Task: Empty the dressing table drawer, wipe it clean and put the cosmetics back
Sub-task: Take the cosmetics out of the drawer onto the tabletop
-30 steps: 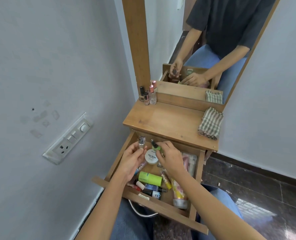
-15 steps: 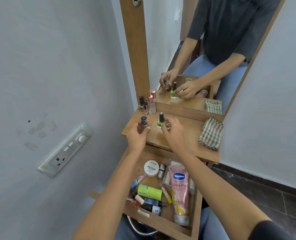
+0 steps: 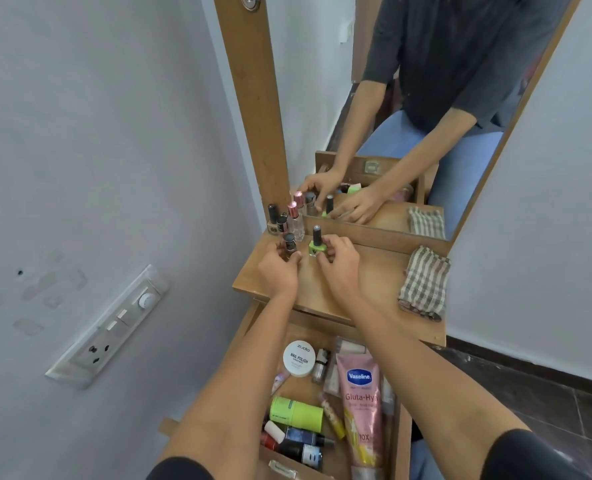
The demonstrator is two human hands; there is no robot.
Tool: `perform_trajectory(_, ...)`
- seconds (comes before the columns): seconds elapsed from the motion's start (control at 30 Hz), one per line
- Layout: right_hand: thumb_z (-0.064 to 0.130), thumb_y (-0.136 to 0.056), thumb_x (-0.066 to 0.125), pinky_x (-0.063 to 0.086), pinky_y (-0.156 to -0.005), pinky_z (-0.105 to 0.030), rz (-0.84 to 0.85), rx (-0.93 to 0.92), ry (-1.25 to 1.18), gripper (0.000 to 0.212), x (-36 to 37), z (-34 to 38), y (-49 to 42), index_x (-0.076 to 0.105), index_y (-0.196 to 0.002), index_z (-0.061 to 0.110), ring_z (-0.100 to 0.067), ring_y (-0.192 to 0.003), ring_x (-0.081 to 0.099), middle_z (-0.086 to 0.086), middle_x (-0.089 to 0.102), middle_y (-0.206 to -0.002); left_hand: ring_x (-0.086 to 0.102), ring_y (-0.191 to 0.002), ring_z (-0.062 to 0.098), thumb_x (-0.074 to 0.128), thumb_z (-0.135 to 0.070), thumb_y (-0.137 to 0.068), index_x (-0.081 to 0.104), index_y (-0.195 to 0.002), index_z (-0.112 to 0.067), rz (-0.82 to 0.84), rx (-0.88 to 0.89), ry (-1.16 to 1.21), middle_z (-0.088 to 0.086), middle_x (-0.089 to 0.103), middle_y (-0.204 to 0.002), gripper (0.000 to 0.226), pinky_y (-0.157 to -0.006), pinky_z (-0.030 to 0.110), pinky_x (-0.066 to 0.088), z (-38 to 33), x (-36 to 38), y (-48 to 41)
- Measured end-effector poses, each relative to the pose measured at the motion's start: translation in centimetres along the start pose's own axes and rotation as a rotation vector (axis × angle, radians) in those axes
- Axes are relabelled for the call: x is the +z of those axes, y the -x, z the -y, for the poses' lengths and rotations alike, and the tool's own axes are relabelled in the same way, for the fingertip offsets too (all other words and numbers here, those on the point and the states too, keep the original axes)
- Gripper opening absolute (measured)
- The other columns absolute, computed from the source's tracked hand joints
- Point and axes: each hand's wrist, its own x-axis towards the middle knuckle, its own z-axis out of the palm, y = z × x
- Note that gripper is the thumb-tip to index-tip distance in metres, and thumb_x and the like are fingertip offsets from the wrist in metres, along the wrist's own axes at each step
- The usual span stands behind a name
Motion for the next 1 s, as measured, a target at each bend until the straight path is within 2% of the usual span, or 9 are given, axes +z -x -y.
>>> perform_trajectory(0.17,0.001,-0.078,0.064,0.052,-0.082,-0.04,-0.012,0.01,0.026,0.03,1.2,-0.4,-1.7,0.064,-0.107,0.009,-0.02,-0.088,0.058,-0.005,0.057,-0.101,0.062,-0.088,0.016,0.073,-0.017,-0.081,0.062,-0.106,-0.01,-0.021,0.023,0.026,0.003,0.068,-0.097,0.029,-0.073,0.021,0.041,-0.1,1.2,-1.0)
perform_trajectory(0.3,0.003,-0.078,0.064,0.051,-0.082,-0.044,-0.024,0.025,0.044,0.027,1.9,-0.5,-2.4,0.063,-0.105,0.009,-0.024,-0.089,0.058,-0.007,0.057,-0.101,0.059,-0.084,0.014,0.073,-0.015,-0.08,0.059,-0.104,-0.012,-0.053,0.007,0.056,0.0,0.065,-0.093,0.028,-0.071,0.022,0.038,-0.3,1.8,-1.2)
perform_trajectory(0.57,0.004,-0.081,0.062,0.048,-0.084,-0.04,-0.004,0.033,0.115,0.024,1.8,0.1,-3.0,0.059,-0.104,0.009,-0.026,-0.092,0.057,-0.01,0.057,-0.105,0.059,-0.086,0.017,0.076,-0.022,-0.077,0.058,-0.095,-0.017,-0.114,-0.035,0.018,-0.002,0.065,-0.091,0.027,-0.07,0.026,0.037,-0.7,2.6,-1.8)
perform_trajectory(1.0,0.007,-0.086,0.058,0.047,-0.076,-0.043,0.017,0.035,0.207,0.02,1.7,0.7,-3.2,0.052,-0.104,0.006,-0.032,-0.093,0.057,-0.014,0.06,-0.1,0.059,-0.088,0.015,0.075,-0.025,-0.079,0.058,-0.096,-0.018,-0.122,-0.04,-0.019,-0.002,0.065,-0.094,0.025,-0.069,0.027,0.038,-0.9,2.2,-1.8)
